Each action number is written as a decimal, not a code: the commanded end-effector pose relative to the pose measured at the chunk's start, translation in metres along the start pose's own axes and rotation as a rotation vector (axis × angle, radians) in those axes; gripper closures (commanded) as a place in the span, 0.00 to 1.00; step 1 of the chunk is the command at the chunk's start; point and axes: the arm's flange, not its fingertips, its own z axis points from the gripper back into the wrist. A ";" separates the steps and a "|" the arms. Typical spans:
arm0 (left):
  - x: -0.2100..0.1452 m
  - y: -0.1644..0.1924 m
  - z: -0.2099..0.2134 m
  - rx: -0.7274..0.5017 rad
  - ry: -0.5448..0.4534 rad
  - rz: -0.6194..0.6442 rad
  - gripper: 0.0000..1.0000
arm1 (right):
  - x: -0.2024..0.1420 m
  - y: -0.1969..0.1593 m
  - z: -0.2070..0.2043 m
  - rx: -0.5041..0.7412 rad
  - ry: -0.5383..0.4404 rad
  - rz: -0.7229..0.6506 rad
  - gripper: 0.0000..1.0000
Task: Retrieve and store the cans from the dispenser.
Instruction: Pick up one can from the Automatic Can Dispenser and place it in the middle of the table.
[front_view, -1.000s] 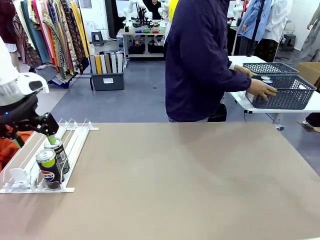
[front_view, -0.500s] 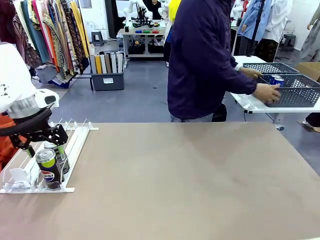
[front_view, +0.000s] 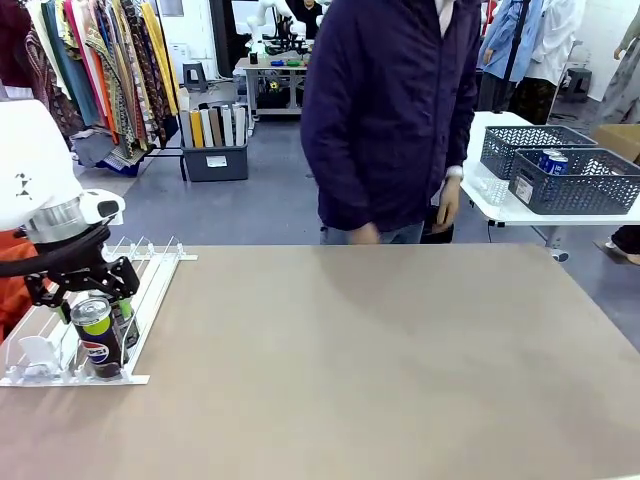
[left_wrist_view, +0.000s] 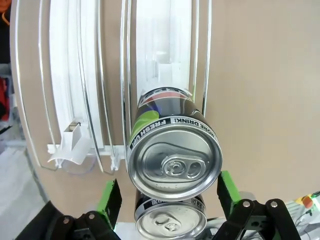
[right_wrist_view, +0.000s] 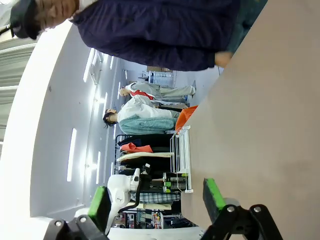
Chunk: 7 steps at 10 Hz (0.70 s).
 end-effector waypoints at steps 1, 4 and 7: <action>0.001 -0.003 0.005 0.014 0.020 0.008 0.00 | 0.000 0.005 0.001 0.004 0.006 -0.015 0.00; -0.001 -0.006 0.005 0.047 0.017 0.007 0.55 | 0.000 0.005 0.001 0.004 0.006 -0.015 0.00; 0.000 -0.005 0.002 0.043 0.030 0.009 1.00 | 0.000 0.005 0.001 0.004 0.006 -0.015 0.00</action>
